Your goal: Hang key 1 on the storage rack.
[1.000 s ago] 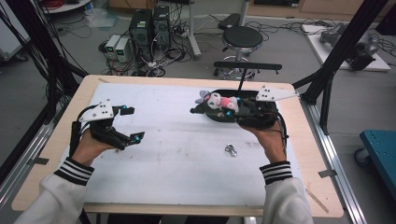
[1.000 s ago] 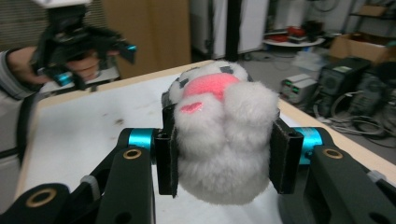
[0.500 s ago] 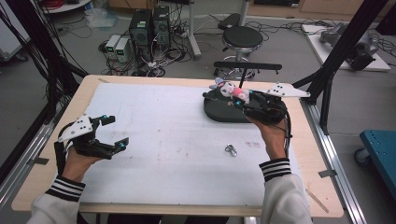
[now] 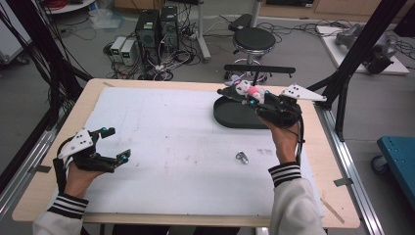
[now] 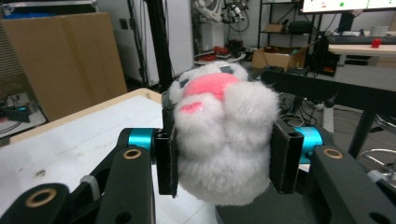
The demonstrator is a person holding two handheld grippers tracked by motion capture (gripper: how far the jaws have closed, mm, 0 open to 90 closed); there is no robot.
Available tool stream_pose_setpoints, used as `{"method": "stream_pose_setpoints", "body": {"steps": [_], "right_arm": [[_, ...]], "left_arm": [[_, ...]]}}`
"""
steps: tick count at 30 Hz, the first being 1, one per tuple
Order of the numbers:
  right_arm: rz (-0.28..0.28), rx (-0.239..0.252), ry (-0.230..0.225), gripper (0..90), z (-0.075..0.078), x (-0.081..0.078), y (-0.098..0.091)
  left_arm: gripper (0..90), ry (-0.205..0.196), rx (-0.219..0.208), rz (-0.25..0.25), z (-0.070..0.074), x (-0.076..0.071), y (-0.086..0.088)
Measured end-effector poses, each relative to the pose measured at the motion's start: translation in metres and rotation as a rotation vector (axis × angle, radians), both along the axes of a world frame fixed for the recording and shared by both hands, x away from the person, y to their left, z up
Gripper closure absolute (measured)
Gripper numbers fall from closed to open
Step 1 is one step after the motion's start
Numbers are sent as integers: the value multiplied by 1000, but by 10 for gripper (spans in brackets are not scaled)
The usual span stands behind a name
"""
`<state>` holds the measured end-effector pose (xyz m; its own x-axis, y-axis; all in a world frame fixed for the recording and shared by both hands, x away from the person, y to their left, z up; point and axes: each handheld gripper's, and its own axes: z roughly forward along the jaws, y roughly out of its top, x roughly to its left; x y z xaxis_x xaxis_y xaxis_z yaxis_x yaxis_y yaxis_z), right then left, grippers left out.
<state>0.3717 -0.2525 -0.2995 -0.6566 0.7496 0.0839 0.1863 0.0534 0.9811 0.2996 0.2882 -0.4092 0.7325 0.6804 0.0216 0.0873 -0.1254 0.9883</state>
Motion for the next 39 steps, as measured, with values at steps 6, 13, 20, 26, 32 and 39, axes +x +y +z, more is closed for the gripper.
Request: {"method": "stream_pose_setpoints", "body": {"steps": [6,13,20,26,32,39], "right_arm": [[-31,3,-3,545,0,3,-3],[-68,4,-12,545,0,8,-3],[-94,10,-3,545,2,16,-1],[-104,4,0,545,11,28,3],[-122,2,-3,545,16,39,9],[-139,4,4,545,17,50,14]], "left_arm": [[17,-3,0,30,-12,-4,4],[17,-3,-25,61,-23,-8,7],[17,-27,-30,93,-32,-12,11],[17,-32,-46,98,-38,-12,11],[17,-32,-47,97,-40,-11,10],[17,-49,-17,100,-40,-13,7]]}}
